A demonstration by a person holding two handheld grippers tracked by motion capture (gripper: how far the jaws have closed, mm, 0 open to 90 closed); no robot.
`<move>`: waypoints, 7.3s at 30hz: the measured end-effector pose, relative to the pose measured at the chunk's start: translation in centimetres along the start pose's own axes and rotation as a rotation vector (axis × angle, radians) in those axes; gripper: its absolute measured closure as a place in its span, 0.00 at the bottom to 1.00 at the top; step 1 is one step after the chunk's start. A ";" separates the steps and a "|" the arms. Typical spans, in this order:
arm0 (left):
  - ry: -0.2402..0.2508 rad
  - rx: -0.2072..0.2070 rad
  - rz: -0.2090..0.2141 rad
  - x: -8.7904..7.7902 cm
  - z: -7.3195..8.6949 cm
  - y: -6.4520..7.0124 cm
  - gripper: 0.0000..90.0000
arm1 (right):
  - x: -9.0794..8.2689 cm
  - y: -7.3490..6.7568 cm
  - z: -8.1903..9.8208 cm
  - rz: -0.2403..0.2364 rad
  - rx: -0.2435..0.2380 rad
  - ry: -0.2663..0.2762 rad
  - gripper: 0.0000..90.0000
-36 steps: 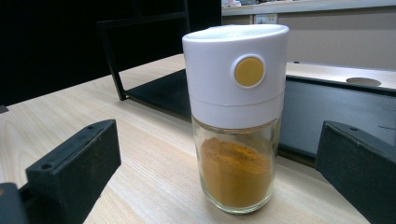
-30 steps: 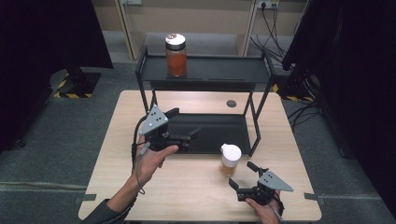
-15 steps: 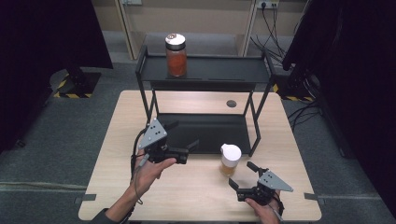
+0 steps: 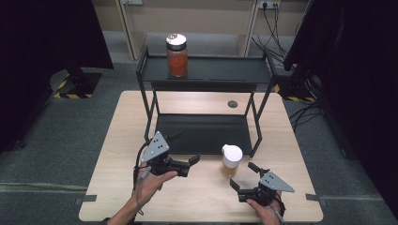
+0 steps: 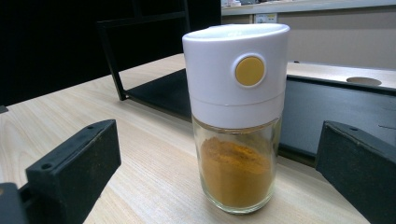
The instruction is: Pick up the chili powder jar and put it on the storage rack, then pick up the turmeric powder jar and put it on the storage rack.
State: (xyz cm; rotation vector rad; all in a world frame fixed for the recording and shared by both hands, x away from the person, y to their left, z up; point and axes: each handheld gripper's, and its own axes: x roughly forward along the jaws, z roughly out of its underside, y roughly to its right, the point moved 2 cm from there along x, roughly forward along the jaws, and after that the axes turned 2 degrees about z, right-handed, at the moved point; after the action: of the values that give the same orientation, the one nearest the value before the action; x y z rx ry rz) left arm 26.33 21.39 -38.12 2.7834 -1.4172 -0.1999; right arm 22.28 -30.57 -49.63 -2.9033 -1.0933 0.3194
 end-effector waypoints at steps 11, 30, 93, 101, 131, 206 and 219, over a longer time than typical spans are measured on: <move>0.023 -0.031 0.014 -0.6 2.9 0.5 0.02 | 0.0 0.0 0.0 0.000 -0.003 0.000 0.00; 0.012 -0.074 0.017 -1.8 7.4 0.8 0.02 | 0.0 -0.1 0.0 0.000 -0.006 0.001 0.00; 0.049 -0.056 -0.031 -3.5 13.5 1.3 0.03 | 0.0 -0.2 0.0 0.016 -0.018 0.010 0.00; 0.054 -0.056 -0.035 -3.5 13.6 1.3 0.03 | 0.9 -0.5 -0.3 0.032 -0.040 0.011 0.00; 0.050 -0.066 -0.046 -3.5 13.8 1.2 0.03 | 4.6 0.3 -1.2 0.052 -0.079 -0.005 0.13; 0.042 -0.069 -0.073 -3.5 14.0 1.0 0.04 | 3.1 -0.6 -9.0 -0.025 -0.129 0.029 0.34; 0.036 -0.073 -0.076 -3.5 13.9 1.0 0.04 | 3.4 -0.1 -12.3 -0.059 -0.138 0.039 0.34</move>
State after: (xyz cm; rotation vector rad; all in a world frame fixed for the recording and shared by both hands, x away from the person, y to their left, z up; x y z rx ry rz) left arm 21.80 24.25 -51.49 2.7700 -1.2709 -0.1971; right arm 27.10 -27.65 -38.20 -2.9734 -1.2395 0.1922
